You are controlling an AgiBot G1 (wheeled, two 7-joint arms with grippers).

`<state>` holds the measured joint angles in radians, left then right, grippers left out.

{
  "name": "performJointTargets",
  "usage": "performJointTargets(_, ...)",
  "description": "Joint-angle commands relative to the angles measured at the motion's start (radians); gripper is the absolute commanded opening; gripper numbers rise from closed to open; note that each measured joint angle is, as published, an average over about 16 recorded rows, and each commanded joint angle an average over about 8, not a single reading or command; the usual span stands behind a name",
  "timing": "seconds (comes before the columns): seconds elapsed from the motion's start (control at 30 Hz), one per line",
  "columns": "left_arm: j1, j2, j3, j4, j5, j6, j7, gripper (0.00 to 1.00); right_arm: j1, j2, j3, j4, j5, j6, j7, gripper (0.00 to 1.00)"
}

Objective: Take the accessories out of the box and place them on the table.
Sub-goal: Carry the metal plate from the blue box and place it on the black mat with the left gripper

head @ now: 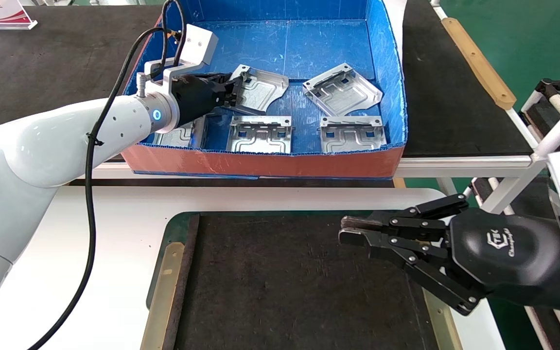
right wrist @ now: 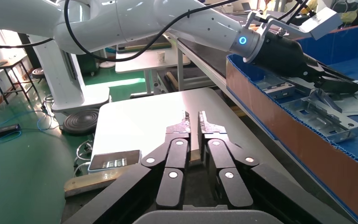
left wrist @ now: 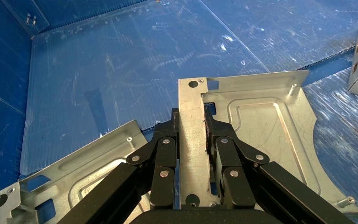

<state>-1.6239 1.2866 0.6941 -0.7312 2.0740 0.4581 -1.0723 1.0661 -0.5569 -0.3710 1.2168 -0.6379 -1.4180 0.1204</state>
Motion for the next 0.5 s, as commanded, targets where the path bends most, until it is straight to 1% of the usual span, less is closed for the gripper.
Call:
performJointTargets(0.03,-0.001,0.0,0.0,0.006,0.003,0.0,-0.004,0.0,0.0,0.0,0.0,0.0,0.0,0.0,0.0,0.04)
performJointTargets(0.27,-0.01,-0.009,-0.012,-0.023,-0.022,-0.038,0.022,0.0,0.0,0.0,0.0,0.0,0.0,0.0,0.0,0.92)
performJointTargets(0.3,-0.012,-0.011,-0.014,-0.028,-0.031,-0.041,0.029,0.0,0.0,0.0,0.0,0.0,0.0,0.0,0.0,1.0)
performJointTargets(0.5,-0.022,-0.036,-0.019,-0.074,-0.11,-0.032,0.105,0.0,0.0,0.0,0.0,0.0,0.0,0.0,0.0,1.0)
